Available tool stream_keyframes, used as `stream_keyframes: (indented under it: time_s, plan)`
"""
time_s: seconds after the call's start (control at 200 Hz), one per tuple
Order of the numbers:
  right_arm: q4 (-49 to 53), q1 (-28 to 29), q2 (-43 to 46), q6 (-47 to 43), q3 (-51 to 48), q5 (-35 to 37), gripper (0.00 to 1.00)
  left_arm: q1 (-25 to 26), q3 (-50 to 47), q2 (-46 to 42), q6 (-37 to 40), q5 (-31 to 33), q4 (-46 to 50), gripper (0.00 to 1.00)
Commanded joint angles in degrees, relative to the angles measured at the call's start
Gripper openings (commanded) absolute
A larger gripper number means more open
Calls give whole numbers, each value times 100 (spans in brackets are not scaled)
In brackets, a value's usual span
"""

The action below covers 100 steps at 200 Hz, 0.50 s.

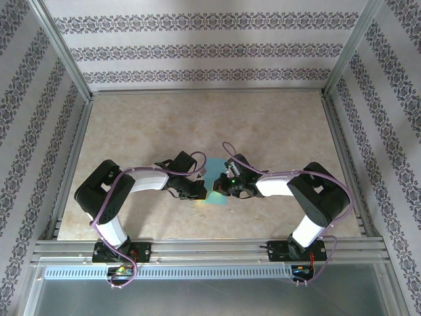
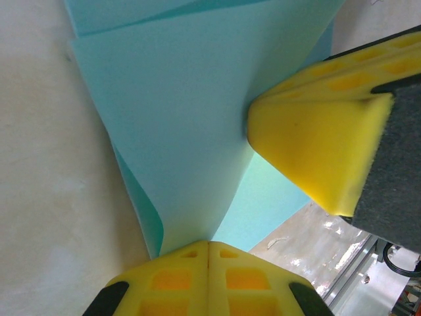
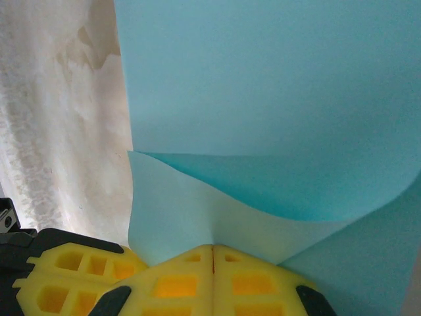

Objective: Fold a paper plane with a square sheet of paper (fold left side to right side)
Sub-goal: Fold the triangle a second time at the center of the table.

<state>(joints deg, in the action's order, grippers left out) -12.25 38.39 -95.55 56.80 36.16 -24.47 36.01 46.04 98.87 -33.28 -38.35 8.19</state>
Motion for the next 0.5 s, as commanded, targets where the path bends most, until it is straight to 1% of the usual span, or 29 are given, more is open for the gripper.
stream_keyframes:
  time_s: [0.0, 0.175, 0.25, 0.495]
  plan:
    - [448, 39, -158, -128, -24, 100, 0, 64, -77, 119, 120, 186, 104, 4]
    - [349, 37, 36, -335, 81, 83, 0, 64, -161, 211, 90, 205, 48, 3]
    - [329, 38, 159, -411, 140, 79, 0, 69, -208, 263, 52, 179, -25, 0]
    - [97, 124, 379, -491, 40, 118, 0, 69, -263, 312, 65, 196, -57, 0]
